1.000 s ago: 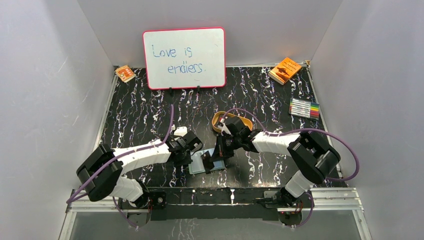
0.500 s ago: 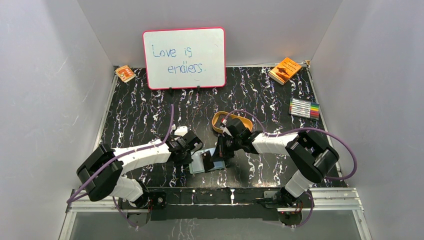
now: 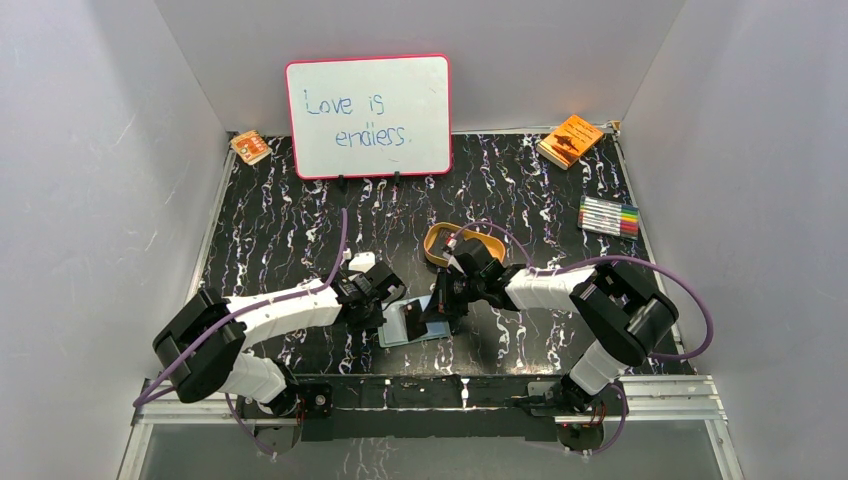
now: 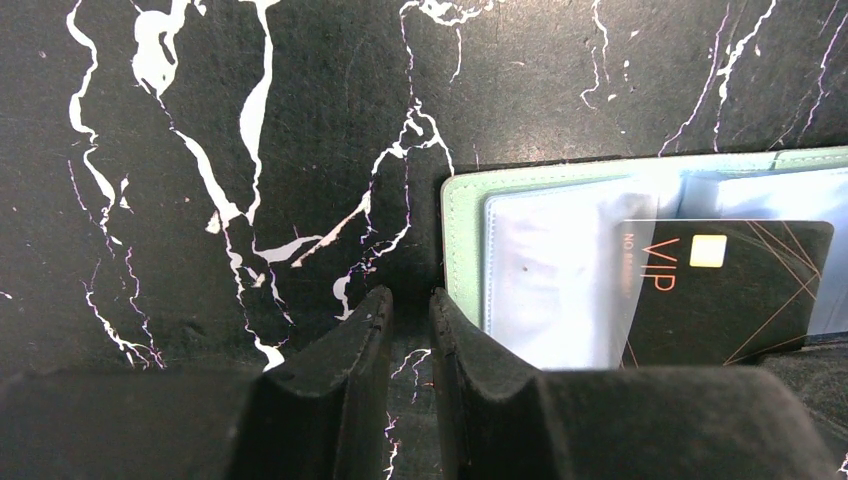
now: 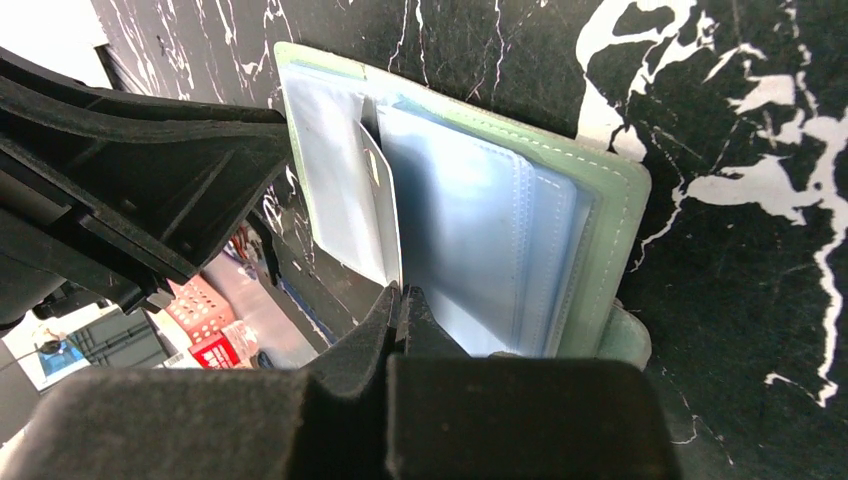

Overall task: Put the credit cards into the card holder
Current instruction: Insert the credit card into the card holder.

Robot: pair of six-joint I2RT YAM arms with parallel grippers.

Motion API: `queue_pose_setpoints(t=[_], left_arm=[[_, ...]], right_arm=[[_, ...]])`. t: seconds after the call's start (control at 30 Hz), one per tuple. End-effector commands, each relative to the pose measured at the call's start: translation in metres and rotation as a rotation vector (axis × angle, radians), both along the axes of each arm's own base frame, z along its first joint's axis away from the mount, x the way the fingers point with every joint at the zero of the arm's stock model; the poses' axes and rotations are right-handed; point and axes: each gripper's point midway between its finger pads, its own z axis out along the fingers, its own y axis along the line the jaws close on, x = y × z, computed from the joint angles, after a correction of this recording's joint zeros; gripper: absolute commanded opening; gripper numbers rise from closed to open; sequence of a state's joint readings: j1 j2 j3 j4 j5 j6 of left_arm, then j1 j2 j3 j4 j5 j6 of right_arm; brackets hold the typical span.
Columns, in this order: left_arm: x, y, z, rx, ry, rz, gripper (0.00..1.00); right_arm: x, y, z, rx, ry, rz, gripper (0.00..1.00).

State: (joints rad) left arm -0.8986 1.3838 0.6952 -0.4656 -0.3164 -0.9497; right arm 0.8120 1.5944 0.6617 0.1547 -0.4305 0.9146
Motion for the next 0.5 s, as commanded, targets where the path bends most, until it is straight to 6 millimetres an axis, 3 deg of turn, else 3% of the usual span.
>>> queue_pose_setpoints(t=[0.0, 0.47], left_arm=[[-0.015, 0.005, -0.017, 0.005, 0.069, -0.001, 0.18], [-0.015, 0.005, -0.018, 0.008, 0.072, -0.001, 0.17]], right_arm=[[0.008, -0.003, -0.007, -0.029, -0.027, -0.047, 0.00], [0.011, -0.015, -0.011, -0.080, -0.051, -0.082, 0.00]])
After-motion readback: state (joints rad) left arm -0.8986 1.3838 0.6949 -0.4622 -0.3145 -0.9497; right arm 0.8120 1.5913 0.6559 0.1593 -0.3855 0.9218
